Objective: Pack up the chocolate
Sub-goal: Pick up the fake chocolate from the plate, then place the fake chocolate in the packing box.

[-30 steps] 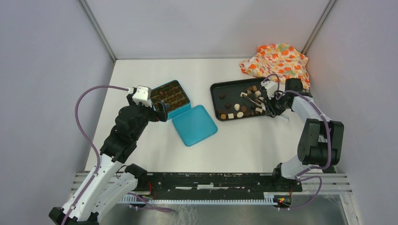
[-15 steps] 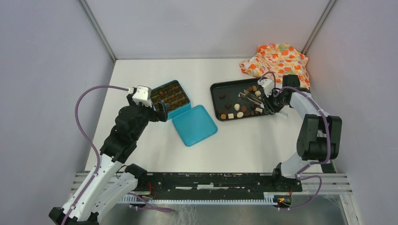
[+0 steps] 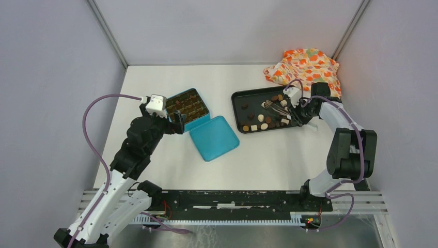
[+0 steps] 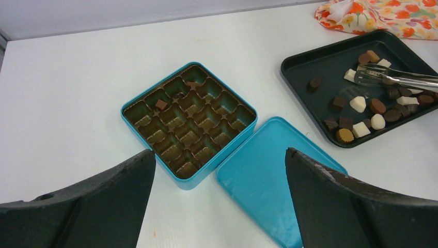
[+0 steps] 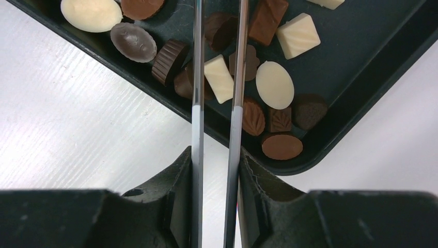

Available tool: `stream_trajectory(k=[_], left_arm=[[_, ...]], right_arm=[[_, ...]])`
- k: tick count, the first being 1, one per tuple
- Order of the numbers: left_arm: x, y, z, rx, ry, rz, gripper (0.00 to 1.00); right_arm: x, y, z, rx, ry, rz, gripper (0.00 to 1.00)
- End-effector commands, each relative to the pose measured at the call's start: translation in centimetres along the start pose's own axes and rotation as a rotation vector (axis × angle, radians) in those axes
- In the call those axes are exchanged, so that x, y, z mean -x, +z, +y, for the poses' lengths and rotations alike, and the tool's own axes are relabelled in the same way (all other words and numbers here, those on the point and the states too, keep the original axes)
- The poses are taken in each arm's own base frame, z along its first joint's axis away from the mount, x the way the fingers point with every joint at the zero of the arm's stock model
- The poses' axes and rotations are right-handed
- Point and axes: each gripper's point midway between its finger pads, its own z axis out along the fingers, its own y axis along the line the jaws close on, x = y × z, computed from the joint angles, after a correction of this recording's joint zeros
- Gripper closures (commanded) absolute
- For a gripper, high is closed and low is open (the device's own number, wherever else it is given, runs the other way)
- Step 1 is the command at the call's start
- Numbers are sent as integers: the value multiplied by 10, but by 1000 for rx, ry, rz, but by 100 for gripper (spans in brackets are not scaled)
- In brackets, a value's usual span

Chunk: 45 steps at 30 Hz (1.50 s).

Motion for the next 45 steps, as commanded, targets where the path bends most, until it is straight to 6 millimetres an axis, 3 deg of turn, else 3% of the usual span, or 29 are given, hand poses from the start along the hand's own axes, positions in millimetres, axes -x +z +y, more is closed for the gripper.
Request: stream_trajectory(k=[1,9,14,18,24,31,38,45], left_arm=[[20,-3,-1,-10,-15,-66,0],[21,-4,0,-5,-16,-75,0],[23,-6,1,0,-20,-88,0],[26,-9,5,18,-22,-102,0],[29,-13,11,46,-26,-124,0],[32,-17,17,71,-32,-147,0],[33,-18,17,74,-31,-149,0],[33,-19,19,82,-29,-149,0]], right_arm=[[26,-22,0,-41,-32,-97,95],[66,-43,12,29,-48,-234,98],[123,-57,36,122,-153,-324,98],[183,-54,78,199,-267,-384,98],[257,-33,141,297,-376,-429,98],[316,5,200,305,-435,-446,97],[345,51,246,303,-460,-429,95],[355,83,265,266,-454,-415,92]])
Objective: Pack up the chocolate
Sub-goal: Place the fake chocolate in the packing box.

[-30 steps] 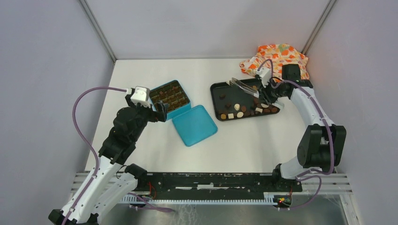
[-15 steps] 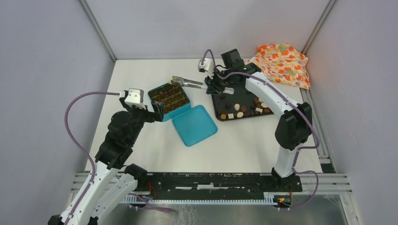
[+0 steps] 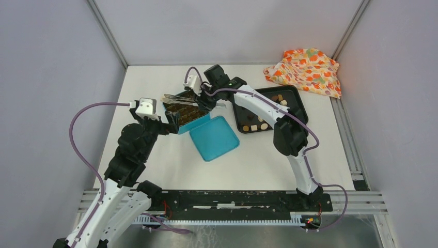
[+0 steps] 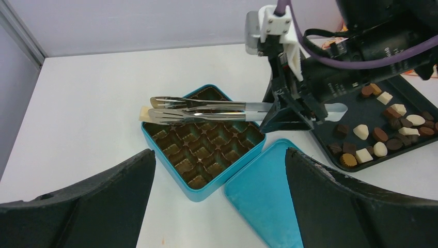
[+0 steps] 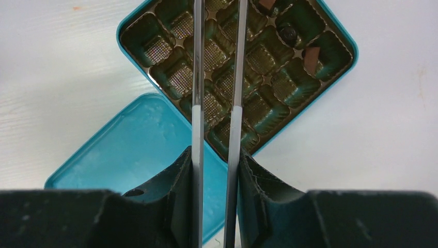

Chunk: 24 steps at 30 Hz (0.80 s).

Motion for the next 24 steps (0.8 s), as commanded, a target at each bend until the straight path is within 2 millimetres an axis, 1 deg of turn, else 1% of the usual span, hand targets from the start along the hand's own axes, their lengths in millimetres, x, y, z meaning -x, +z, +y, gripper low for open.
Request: stream_trajectory(k=[1,9,16,24], left_arm=[[12,0,4,19,-7,-48,0],[11,1,3,15,-7,-43,0],[10,1,3,13,-7,-41,0],[11,1,3,11,-9,-43,0]], right_arm=[[31,3,-18,-95,-11,-70,91],[15,24,-15,-91,-4,-26,83],[9,31,-16,-96,-5,-9,82],[6,35,-17,-99,-4,-3,80]])
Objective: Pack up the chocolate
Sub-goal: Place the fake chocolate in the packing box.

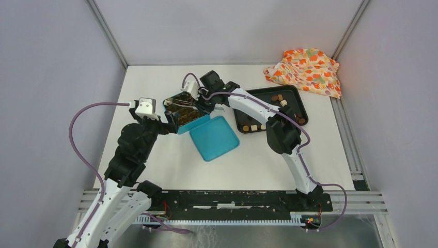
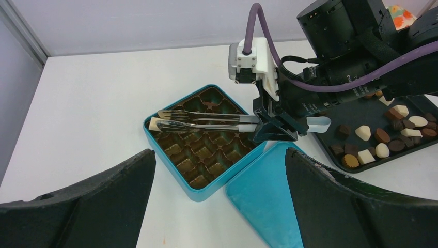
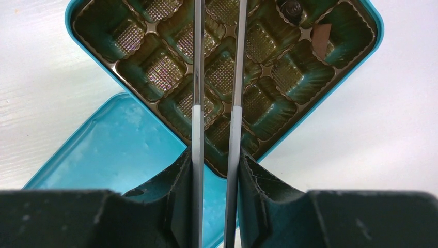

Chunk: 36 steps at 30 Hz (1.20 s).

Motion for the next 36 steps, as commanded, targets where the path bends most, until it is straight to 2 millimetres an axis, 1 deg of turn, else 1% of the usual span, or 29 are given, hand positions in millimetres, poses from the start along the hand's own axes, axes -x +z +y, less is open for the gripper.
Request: stream_trajectory(k=[1,8,13,26,36], left_arm=[[11,1,1,2,-7,-42,0],[10,1,0,1,-8,-40,0],[11,1,0,1,-9,-43,0],[11,1,1,1,-9,-43,0],[11,1,1,2,-9,-43,0]], right_arm=[[36,-8,-14,-60,-26,-93,79],[35,-6,-13,-57,-28,-90,73],[34,-4,-13,-56,-27,-85,72],[34,-4,-13,-61,-29,-84,64],[34,-4,-12,-57,-34,-83,61]])
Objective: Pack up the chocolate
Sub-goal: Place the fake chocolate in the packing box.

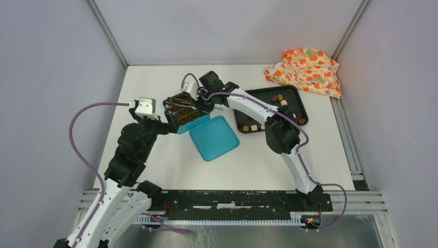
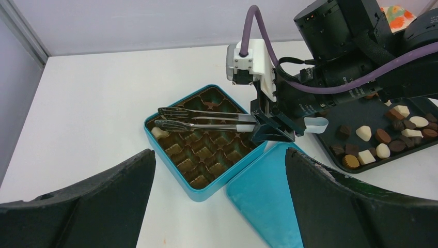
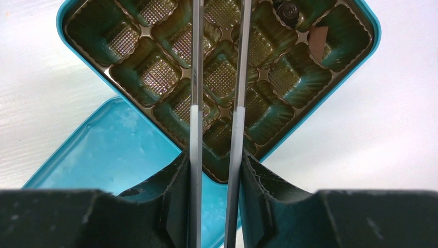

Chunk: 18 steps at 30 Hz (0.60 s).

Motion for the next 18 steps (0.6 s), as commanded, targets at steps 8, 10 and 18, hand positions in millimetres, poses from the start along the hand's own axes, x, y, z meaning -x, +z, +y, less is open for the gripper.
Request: stream_trajectory(k=[8,10,18], left_arm=[[11,0,1,0,-9,-44,0],[11,0,1,1,-9,-44,0],[12,-1,1,0,-10,-51,0]], right_arm=[[42,-19,-10,-46,-39,-103,62],[48,-27,-9,-47,-45,-116,63],[64,-81,-6,-40,-55,-180,64]])
